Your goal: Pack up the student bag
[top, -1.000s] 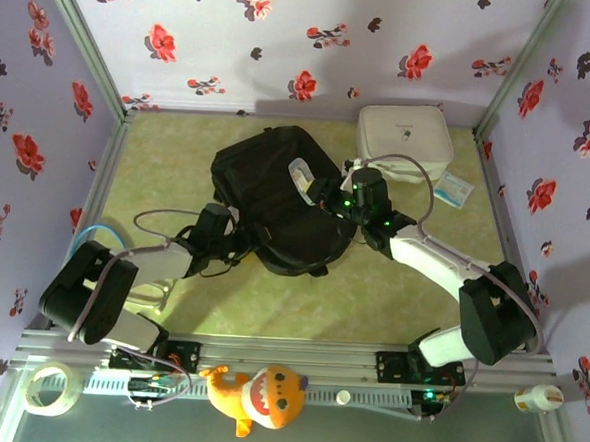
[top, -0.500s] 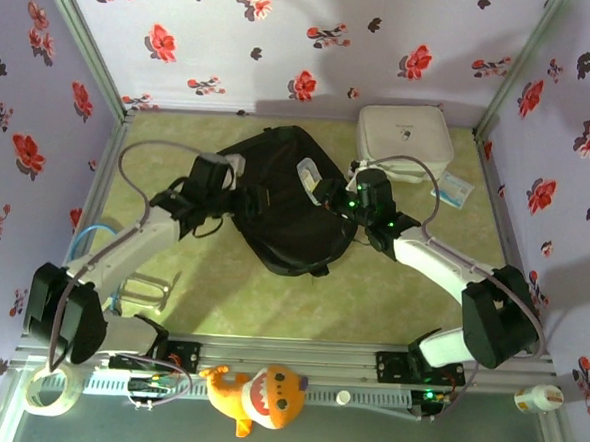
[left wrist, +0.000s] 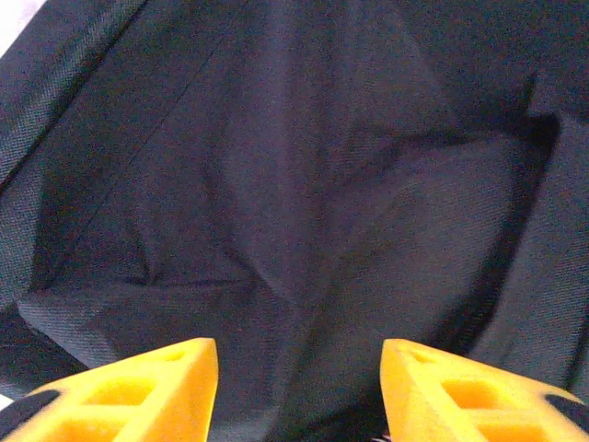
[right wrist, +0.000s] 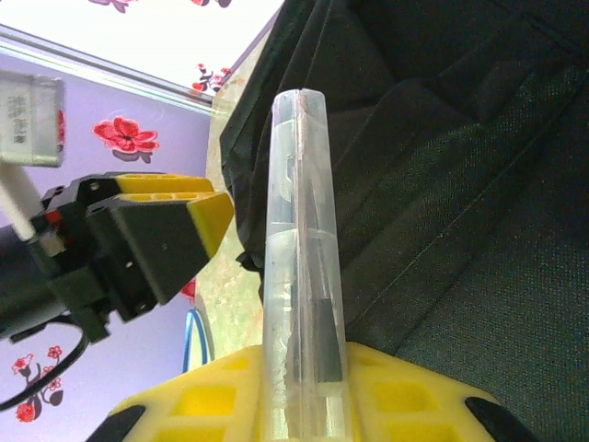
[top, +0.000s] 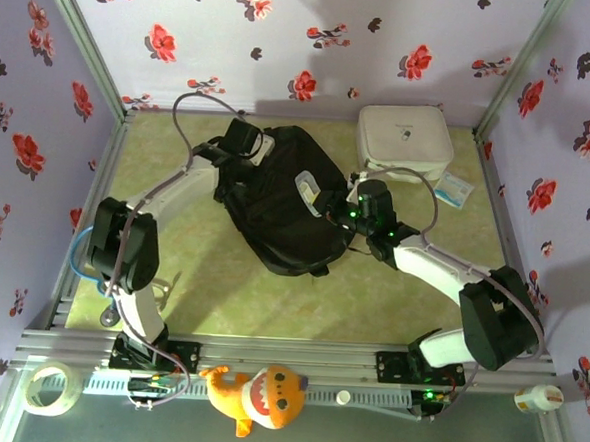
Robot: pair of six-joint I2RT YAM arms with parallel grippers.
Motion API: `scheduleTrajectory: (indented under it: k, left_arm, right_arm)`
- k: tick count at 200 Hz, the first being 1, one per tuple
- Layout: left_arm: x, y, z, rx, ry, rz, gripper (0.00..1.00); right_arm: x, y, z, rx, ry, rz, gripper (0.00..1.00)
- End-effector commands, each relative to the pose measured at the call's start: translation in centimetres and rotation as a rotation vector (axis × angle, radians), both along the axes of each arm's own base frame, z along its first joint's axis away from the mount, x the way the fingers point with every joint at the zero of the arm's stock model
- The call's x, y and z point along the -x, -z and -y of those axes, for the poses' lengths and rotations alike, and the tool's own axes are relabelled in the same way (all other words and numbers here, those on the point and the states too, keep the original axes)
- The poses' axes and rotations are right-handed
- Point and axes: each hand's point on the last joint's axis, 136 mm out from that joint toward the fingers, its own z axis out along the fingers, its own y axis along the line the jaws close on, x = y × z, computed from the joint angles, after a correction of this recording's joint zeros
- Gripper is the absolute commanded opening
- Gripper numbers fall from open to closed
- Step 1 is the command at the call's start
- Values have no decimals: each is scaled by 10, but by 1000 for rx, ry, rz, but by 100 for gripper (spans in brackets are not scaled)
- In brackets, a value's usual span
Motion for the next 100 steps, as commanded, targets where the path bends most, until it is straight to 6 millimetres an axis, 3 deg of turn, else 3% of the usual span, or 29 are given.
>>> scheduleTrajectory:
  k: [1,47,100]
  left_arm:
    - [-6,9,-6,-68,70,-30,46]
    - [-17,26,4,-46,57,-81,41]
    - [-19,27,11,-5,50,-100,16]
  right_arm:
    - [3,-20,-3,-56,-16,51,20]
    - [9,-25,-14,-96,-64,62,20]
    - [17,-15,-23,-116,-98,25,20]
